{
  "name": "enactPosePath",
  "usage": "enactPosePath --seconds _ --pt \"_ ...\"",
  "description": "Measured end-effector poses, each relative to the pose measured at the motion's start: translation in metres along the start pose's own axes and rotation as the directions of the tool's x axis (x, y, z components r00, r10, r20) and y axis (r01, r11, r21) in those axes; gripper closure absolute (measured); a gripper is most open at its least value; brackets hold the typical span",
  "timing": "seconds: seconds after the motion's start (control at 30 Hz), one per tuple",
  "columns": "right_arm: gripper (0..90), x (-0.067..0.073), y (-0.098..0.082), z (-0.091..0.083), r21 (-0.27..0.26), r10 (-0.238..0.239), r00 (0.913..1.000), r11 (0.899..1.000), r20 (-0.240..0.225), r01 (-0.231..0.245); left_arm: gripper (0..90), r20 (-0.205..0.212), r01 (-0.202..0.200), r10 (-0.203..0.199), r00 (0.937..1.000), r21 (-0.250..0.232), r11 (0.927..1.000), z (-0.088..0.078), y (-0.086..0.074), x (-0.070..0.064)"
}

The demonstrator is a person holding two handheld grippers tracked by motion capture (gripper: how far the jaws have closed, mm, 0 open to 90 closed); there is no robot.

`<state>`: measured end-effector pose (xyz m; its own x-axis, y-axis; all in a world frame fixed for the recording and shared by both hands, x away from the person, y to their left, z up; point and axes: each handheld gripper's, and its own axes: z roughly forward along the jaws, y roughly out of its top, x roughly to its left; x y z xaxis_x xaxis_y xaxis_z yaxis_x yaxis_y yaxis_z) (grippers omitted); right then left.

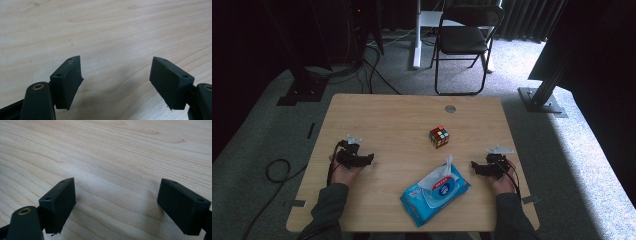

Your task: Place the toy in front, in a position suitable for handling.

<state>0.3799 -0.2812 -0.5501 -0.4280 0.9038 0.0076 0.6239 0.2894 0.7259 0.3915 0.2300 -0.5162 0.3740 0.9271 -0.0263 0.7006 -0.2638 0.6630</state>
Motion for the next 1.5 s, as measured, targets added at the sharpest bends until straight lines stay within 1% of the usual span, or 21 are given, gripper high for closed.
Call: enactPosePath --seconds 0.03,0.1,0.43,0.57,0.67,0.8,0.93,1.13,1.47,1.5 --pt "14.8 0.0 0.0 0.0 0.0 0.0 1.0 1.0 0.0 0.0 25.8 0.0 0.0 0.0 1.0 0.0 1.0 0.0 0.0 0.0" --pt "14.8 0.0 0.0 0.0 0.0 0.0 1.0 1.0 0.0 0.0 25.7 0.006 -0.023 0.023 0.9997 -0.005 0.9997 -0.002 0.008 -0.004" --pt "14.8 0.0 0.0 0.0 0.0 0.0 1.0 1.0 0.0 0.0 25.7 0.028 -0.08 0.081 0.9963 -0.03 0.9964 -0.004 0.031 -0.017" --pt "14.8 0.0 0.0 0.0 0.0 0.0 1.0 1.0 0.0 0.0 25.7 0.046 -0.104 0.106 0.9932 -0.048 0.9934 -0.004 0.039 -0.024" --pt "14.8 0.0 0.0 0.0 0.0 0.0 1.0 1.0 0.0 0.0 25.7 0.059 -0.138 0.141 0.9882 -0.057 0.9888 -0.004 0.045 -0.031" --pt "14.8 0.0 0.0 0.0 0.0 0.0 1.0 1.0 0.0 0.0 25.7 0.069 -0.163 0.168 0.9834 -0.068 0.9843 -0.003 0.052 -0.037" --pt "14.8 0.0 0.0 0.0 0.0 0.0 1.0 1.0 0.0 0.0 25.7 0.066 -0.162 0.166 0.984 -0.062 0.9849 -0.001 0.057 -0.04" --pt "14.8 0.0 0.0 0.0 0.0 0.0 1.0 1.0 0.0 0.0 25.7 0.068 -0.167 0.171 0.9829 -0.067 0.9838 0.0 0.061 -0.041" --pt "14.8 0.0 0.0 0.0 0.0 0.0 1.0 1.0 0.0 0.0 25.5 0.09 -0.178 0.185 0.9786 -0.085 0.9804 0.0 0.071 -0.048" --pt "14.8 0.0 0.0 0.0 0.0 0.0 1.0 1.0 0.0 0.0 25.5 0.089 -0.185 0.192 0.9774 -0.085 0.9791 0.0 0.073 -0.05"
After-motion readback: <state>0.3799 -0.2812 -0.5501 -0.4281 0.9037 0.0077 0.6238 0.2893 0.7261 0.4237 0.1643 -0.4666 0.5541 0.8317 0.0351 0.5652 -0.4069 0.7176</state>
